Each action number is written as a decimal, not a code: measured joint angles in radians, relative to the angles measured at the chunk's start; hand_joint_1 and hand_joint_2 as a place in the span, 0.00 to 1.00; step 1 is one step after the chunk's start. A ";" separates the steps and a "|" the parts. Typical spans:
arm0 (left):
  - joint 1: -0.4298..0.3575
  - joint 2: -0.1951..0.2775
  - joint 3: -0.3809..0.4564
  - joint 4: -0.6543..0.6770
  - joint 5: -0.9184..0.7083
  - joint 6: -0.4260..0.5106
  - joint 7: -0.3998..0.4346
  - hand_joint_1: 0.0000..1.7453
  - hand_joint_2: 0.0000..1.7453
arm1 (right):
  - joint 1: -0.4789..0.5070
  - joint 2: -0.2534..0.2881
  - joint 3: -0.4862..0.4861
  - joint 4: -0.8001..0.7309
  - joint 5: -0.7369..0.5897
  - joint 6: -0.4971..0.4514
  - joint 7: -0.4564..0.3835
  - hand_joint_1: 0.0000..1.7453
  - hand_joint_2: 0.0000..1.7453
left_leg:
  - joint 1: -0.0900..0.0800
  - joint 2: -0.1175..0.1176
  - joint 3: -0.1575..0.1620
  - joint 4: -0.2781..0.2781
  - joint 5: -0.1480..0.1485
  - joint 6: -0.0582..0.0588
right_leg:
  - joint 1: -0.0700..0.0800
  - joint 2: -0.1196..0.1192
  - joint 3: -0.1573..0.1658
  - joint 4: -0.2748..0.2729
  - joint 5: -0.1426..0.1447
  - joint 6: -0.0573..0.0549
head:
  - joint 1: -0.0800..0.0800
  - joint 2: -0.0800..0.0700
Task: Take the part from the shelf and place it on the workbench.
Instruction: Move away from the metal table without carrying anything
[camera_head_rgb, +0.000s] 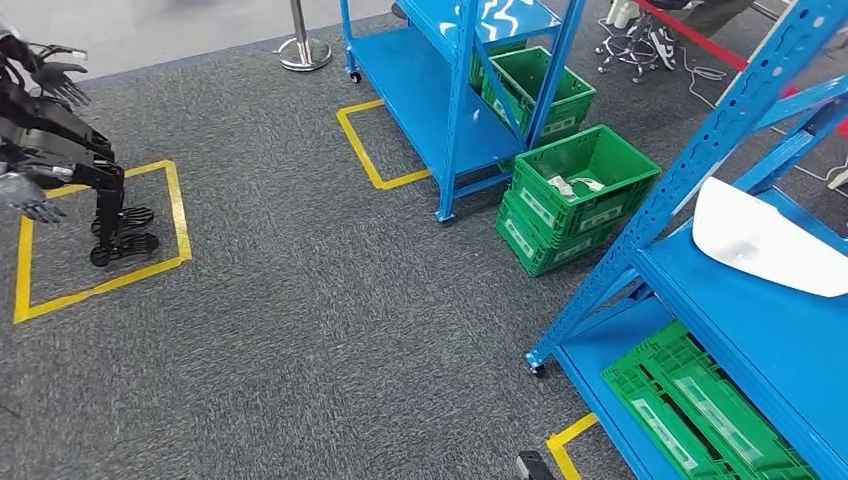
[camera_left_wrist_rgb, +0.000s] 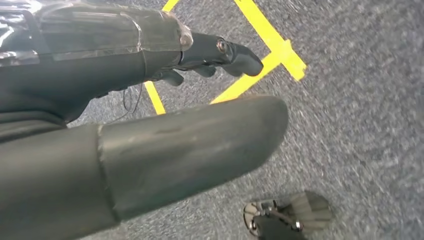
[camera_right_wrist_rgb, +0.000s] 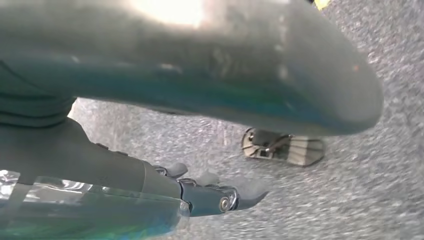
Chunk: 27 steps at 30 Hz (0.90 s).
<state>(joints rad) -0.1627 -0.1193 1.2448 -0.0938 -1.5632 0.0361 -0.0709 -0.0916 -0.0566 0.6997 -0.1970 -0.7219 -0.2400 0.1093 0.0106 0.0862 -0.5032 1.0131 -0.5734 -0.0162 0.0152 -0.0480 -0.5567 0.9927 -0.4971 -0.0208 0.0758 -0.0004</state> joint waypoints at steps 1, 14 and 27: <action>0.000 0.000 0.000 0.000 0.001 0.000 0.004 0.00 0.00 | 0.000 -0.001 0.000 0.000 0.000 -0.001 0.003 0.00 0.00 | 0.002 -0.033 -0.011 0.028 -0.017 -0.004 | -0.003 0.009 0.006 -0.008 0.003 -0.005 | -0.002 0.000; 0.008 -0.001 0.005 0.000 0.002 -0.039 0.011 0.00 0.00 | -0.014 -0.002 0.017 -0.005 0.023 -0.036 0.006 0.00 0.00 | 0.015 -0.154 -0.073 0.024 0.055 0.005 | -0.023 0.166 0.017 0.014 -0.029 0.029 | -0.044 0.000; 0.000 0.010 0.005 0.000 -0.005 -0.046 0.020 0.00 0.00 | -0.009 0.004 0.032 -0.012 -0.011 -0.029 0.023 0.00 0.00 | -0.004 0.017 -0.036 0.013 0.023 0.021 | 0.004 -0.027 -0.007 0.030 -0.014 0.005 | 0.006 0.000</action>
<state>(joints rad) -0.1623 -0.1090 1.2501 -0.0940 -1.5679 -0.0103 -0.0509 -0.1004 -0.0522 0.7321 -0.2088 -0.7330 -0.2687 0.1318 0.0068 0.1029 -0.5388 1.0261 -0.5507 0.0050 0.0187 -0.0749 -0.5641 1.0226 -0.5116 -0.0161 0.0820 -0.0004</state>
